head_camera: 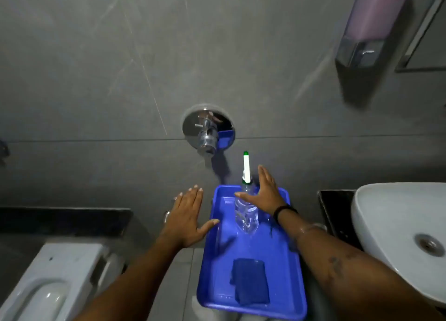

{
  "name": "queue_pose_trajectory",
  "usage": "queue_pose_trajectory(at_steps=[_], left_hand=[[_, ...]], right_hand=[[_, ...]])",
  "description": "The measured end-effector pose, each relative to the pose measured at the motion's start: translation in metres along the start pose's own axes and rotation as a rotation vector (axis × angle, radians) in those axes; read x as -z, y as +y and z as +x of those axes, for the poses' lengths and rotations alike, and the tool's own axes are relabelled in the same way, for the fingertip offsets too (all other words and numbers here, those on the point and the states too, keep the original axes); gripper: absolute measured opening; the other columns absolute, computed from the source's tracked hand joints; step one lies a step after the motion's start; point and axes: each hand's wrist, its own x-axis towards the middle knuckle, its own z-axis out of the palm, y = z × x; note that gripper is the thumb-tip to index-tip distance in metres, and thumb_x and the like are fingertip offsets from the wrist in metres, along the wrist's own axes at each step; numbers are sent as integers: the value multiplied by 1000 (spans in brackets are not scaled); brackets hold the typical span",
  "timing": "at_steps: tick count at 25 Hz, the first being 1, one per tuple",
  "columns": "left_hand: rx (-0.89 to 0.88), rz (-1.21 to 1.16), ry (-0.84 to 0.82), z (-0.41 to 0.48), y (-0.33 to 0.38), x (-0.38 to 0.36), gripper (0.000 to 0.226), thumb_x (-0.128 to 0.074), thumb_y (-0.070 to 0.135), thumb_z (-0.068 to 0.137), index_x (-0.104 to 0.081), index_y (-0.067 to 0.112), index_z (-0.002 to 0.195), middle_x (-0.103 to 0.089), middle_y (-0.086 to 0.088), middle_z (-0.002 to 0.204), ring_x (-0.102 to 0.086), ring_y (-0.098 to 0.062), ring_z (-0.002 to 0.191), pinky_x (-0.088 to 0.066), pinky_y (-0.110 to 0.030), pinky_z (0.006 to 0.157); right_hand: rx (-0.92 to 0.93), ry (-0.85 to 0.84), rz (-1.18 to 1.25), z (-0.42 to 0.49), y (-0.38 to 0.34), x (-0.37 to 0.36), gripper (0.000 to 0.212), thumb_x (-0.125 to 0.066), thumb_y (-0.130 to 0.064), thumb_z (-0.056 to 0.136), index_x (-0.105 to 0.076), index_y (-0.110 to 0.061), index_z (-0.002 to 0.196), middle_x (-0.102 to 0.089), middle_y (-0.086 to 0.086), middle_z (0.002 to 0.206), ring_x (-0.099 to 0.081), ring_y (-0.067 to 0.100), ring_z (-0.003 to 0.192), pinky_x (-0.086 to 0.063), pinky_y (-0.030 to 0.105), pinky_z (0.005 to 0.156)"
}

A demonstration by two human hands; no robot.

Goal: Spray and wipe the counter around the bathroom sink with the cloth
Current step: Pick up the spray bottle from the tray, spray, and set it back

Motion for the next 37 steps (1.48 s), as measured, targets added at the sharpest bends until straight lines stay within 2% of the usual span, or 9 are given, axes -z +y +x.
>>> queue_pose_trajectory(at_steps=[4, 6, 9, 12, 15, 22, 29, 31, 37], left_hand=[[74, -28, -38, -10, 10, -23, 103, -26, 82, 85, -9, 10, 157, -9, -11, 166, -4, -22, 153, 4, -37, 121], [55, -45, -70, -15, 20, -32, 103, -34, 78, 86, -6, 9, 157, -4, -10, 167, 0, -22, 154, 6, -37, 121], [12, -72, -148, -31, 29, -48, 104, -41, 74, 87, -4, 8, 157, 1, -10, 167, 3, -24, 154, 5, -39, 124], [23, -94, -211, -45, 35, -59, 104, -41, 74, 87, -1, 7, 156, 4, -11, 167, 6, -24, 154, 5, -41, 125], [19, -136, -189, -52, 36, -62, 107, -40, 76, 86, 1, 7, 156, 5, -10, 167, 7, -23, 154, 3, -42, 126], [-106, -167, -307, -73, 24, -76, 125, -47, 86, 73, 1, 6, 156, 7, -11, 166, 8, -23, 154, 6, -41, 125], [-91, -176, -419, -100, 24, -104, 149, -62, 88, 56, 9, 2, 154, 17, -18, 164, 14, -31, 152, 9, -41, 122], [-63, -179, -449, -104, 23, -107, 151, -64, 87, 56, 11, 0, 153, 19, -19, 163, 17, -33, 152, 9, -43, 123], [8, -221, -482, -100, 26, -112, 155, -68, 85, 54, 15, -2, 152, 22, -20, 162, 21, -33, 150, 9, -44, 123]], right_hand=[[71, 108, 152, 36, -27, -15, 63, -72, -34, 77, -47, -2, 125, -54, 21, 127, -54, 33, 114, -44, 49, 102], [49, 201, 276, 36, -34, -24, 43, -64, -12, 78, -52, -3, 119, -59, 19, 115, -56, 25, 96, -49, 49, 95], [80, 227, 358, 43, -39, -19, 57, -53, 6, 77, -46, 0, 133, -55, 20, 134, -52, 18, 112, -43, 38, 106], [-6, 201, 366, 40, -55, -8, 44, -47, 9, 78, -54, 5, 122, -63, 28, 116, -58, 28, 91, -49, 40, 87], [80, 275, 253, 14, -76, 1, 35, -48, 12, 77, -57, 10, 111, -62, 30, 108, -60, 41, 96, -49, 43, 87], [209, 234, 43, -81, -107, 40, 15, -52, 2, 71, -56, 7, 85, -58, 26, 83, -55, 40, 72, -47, 48, 64], [-341, -152, -153, -217, -9, -28, 5, -55, -2, 71, -52, -4, 68, -61, 23, 81, -60, 41, 84, -40, 42, 67], [-482, -221, -193, -230, 7, -46, 22, -56, -10, 75, -40, -14, 59, -54, 9, 66, -62, 38, 83, -34, 33, 61], [-661, -272, -205, -221, 11, -62, 15, -59, -20, 77, -45, -15, 81, -55, 8, 90, -54, 27, 79, -39, 27, 66]])
